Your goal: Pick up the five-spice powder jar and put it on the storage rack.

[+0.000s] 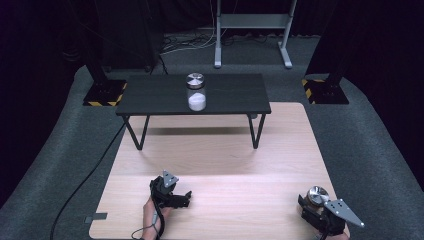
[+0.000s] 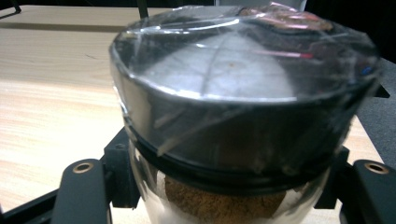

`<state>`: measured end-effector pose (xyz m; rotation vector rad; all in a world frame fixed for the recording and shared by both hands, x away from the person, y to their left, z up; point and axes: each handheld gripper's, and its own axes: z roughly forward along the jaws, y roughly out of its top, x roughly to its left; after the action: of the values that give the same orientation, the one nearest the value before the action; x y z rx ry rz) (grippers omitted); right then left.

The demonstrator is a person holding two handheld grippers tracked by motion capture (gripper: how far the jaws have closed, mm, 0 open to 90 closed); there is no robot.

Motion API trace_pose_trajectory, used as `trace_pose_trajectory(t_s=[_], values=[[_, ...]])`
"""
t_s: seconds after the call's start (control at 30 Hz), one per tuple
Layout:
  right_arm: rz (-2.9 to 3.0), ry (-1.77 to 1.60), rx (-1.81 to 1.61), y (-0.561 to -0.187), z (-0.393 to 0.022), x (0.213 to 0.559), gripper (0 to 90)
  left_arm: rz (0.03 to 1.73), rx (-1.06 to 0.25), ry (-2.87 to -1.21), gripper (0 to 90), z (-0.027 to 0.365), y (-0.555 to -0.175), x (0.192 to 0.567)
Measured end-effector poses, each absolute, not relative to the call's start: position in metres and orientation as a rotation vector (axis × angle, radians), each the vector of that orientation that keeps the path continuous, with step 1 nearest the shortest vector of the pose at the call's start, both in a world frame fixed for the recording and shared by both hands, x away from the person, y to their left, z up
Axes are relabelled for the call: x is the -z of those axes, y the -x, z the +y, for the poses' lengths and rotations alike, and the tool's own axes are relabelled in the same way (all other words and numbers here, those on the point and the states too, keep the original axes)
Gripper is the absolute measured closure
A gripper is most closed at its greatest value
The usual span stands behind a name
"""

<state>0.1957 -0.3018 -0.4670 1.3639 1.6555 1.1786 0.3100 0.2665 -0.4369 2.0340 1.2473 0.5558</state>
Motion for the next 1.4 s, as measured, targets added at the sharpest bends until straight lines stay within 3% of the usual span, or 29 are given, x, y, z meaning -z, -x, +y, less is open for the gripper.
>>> trace_pose_trajectory(t_s=[1.4], values=[[1.646,-1.318,-1.251,-0.242,-0.302,0.401,29.4,1.243,-0.576,-2.036,0.4,0.264,-0.308,0.437]])
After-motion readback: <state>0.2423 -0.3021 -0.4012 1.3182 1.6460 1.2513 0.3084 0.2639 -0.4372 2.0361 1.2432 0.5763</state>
